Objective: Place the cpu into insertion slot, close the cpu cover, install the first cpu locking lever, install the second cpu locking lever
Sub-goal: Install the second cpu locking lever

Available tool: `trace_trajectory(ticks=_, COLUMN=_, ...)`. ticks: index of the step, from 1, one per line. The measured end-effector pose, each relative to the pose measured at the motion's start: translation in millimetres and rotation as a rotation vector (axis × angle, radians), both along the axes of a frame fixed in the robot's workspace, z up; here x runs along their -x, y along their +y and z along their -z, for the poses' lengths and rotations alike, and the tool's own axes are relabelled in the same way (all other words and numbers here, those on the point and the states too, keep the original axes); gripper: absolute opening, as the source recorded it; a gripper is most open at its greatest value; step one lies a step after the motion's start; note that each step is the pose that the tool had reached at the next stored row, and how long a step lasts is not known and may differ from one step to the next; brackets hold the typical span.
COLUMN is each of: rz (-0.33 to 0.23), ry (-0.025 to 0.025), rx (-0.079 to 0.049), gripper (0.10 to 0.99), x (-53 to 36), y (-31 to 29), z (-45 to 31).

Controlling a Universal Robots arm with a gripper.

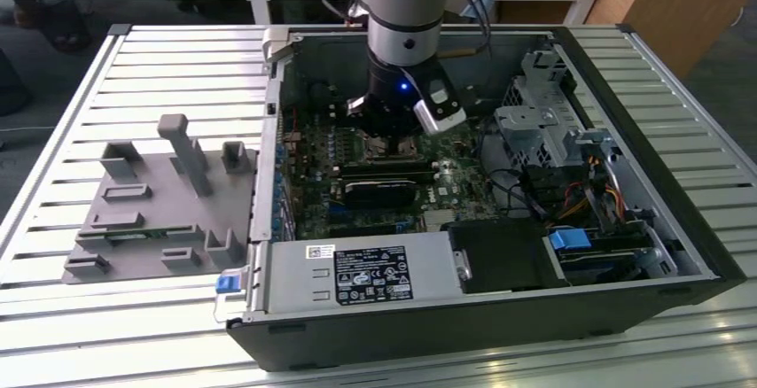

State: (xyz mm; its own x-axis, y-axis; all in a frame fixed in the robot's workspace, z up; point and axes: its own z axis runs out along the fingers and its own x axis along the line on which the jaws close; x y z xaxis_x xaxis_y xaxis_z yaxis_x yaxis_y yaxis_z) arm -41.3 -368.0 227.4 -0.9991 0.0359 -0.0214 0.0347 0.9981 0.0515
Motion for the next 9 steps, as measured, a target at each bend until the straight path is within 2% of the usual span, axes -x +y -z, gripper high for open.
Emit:
trace_trajectory(ticks=2, rz=0.0, ry=0.0, rx=-0.01, gripper=0.106, x=4.0, y=-0.5, z=0.2)
trace_trajectory(ticks=5, rz=0.0, ry=-0.0001, rx=-0.029, gripper=0.106, x=4.9, y=-1.1, z=1.5)
trace_trajectory(ticks=9, rz=0.0, ry=0.0, rx=-0.032, gripper=0.106, x=7.9, y=-3.7, z=3.5)
